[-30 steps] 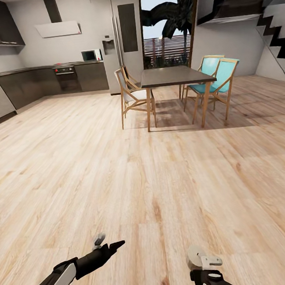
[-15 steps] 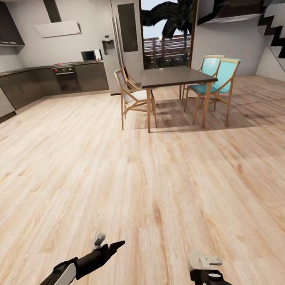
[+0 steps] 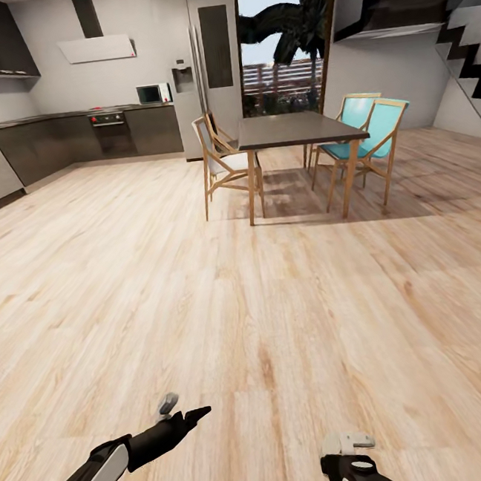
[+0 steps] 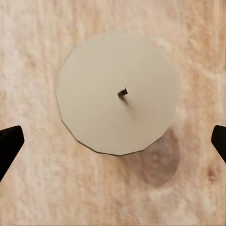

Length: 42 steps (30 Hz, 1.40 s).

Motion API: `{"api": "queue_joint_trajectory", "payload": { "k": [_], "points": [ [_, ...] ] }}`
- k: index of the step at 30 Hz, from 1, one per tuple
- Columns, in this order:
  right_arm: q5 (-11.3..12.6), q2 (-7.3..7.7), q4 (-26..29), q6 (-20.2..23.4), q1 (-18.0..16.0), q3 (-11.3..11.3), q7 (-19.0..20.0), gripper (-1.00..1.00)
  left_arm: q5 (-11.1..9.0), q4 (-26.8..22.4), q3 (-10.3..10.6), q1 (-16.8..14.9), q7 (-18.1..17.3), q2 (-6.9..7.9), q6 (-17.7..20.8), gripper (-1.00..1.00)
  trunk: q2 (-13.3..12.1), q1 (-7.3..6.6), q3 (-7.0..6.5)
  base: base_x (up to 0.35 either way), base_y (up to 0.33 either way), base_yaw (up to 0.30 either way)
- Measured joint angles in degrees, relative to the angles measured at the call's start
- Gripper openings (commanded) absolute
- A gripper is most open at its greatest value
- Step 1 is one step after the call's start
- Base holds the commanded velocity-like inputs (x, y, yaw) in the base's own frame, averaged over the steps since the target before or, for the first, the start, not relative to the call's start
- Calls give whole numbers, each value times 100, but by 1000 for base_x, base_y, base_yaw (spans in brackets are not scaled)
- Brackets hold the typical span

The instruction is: Place each of the two pumpkins and all three candles from the living room inside a cabinet in the living room (use any cabinet), then make sure every cabinet is closed, and position the cauldron so it is next to a table in the living room.

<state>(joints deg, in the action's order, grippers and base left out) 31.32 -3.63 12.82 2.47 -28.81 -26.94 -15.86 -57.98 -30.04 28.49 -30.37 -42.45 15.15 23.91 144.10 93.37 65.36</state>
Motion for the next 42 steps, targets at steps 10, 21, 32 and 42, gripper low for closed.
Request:
{"api": "queue_joint_trajectory", "payload": {
  "k": [10, 21, 32, 42],
  "points": [
    [0, 0, 0, -1, 0, 0, 0, 100, 9, 0, 2, 0, 0, 0, -2, 100, 0, 0, 0, 98, 0, 0],
    [0, 0, 0, -1, 0, 0, 0, 100, 13, 0, 7, 0, 0, 0, -2, 100, 0, 0, 0, 134, 0, 0],
    [-1, 0, 0, -1, 0, 0, 0, 100, -36, 0, 2, 0, -9, 9, -2, 100, 2, 7, 44, 12, 0, 0],
    [-3, 0, 0, -5, 0, 0, 0, 100, -38, 1, 0, 0, -13, 9, -2, 100, 16, 33, 265, 0, 0, 0]
  ]
}}
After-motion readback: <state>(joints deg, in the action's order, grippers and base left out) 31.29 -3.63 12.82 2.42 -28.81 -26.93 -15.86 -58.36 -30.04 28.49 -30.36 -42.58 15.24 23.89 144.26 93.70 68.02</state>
